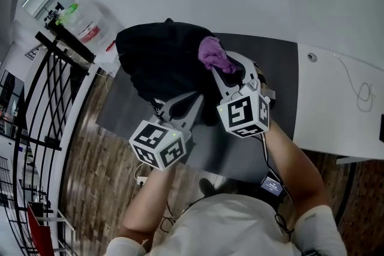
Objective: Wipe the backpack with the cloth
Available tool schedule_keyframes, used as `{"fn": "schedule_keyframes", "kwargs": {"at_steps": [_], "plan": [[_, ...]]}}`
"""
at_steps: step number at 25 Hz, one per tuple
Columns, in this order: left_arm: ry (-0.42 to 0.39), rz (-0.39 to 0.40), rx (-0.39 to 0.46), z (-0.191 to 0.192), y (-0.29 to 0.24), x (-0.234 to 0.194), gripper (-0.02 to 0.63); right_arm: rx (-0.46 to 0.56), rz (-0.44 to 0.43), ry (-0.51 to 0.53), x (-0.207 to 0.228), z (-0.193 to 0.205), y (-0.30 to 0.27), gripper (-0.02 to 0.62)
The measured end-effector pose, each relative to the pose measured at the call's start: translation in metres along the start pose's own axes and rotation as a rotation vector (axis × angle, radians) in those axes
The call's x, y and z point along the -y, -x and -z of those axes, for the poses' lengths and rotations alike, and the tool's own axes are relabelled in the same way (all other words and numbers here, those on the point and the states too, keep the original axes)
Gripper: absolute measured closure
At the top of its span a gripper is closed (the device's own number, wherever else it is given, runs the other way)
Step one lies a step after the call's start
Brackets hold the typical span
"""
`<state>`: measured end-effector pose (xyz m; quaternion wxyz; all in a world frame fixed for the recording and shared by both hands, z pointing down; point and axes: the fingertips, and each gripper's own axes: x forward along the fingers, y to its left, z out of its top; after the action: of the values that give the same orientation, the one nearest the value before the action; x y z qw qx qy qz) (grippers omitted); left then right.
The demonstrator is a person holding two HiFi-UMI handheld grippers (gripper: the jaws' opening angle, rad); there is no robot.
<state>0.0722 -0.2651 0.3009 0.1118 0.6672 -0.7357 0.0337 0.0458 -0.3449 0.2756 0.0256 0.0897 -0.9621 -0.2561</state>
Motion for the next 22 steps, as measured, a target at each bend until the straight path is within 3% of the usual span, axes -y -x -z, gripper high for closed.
{"fn": "schedule_keyframes", "kwargs": {"at_steps": [22], "plan": [[0.028, 0.002, -0.093, 0.043, -0.003, 0.006, 0.6, -0.2, -0.085, 0.007, -0.05, 0.092, 0.011, 0.443]]}}
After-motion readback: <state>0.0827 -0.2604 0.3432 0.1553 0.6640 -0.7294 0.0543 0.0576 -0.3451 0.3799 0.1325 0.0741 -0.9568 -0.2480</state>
